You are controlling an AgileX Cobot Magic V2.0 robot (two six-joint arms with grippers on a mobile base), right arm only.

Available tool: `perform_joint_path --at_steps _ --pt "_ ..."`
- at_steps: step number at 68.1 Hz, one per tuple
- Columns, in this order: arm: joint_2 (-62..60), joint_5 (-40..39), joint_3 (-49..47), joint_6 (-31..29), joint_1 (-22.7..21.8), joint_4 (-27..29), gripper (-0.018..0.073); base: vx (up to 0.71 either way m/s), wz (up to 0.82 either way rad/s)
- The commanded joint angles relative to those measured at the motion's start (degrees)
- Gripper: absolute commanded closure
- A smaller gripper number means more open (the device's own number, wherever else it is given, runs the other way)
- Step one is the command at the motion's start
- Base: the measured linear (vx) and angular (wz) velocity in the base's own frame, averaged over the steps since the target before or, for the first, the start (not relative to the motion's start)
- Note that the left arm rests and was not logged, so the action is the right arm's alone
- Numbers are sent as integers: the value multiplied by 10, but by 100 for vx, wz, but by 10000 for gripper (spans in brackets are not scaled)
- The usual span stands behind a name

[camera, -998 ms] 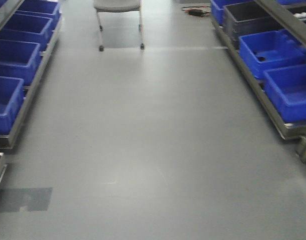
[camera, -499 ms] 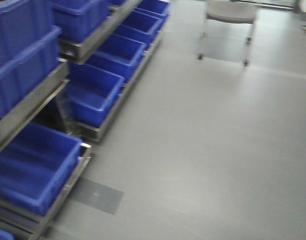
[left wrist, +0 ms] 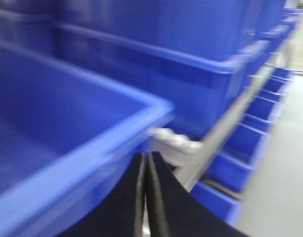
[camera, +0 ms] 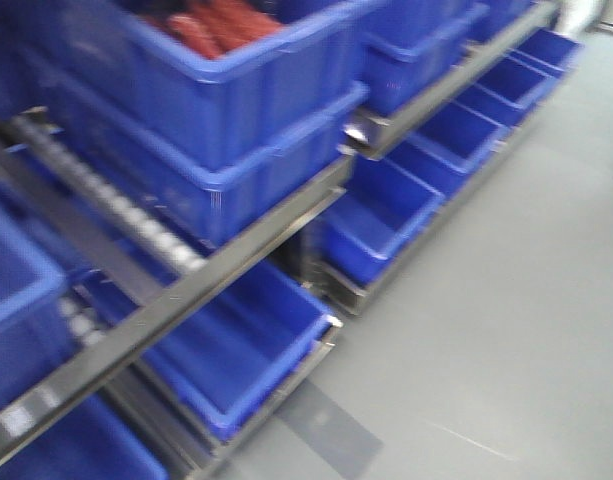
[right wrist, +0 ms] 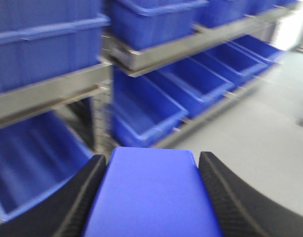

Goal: Pour parts from conveyor to right shelf

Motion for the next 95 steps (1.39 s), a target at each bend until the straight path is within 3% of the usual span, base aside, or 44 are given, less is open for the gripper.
perform_joint_path --at_steps 1,55,95 --pt "8 -41 -15 -2 0 4 565 18 67" --pt "8 -41 -15 -2 0 4 565 2 74" --pt "8 -40 -15 -2 0 4 565 0 12"
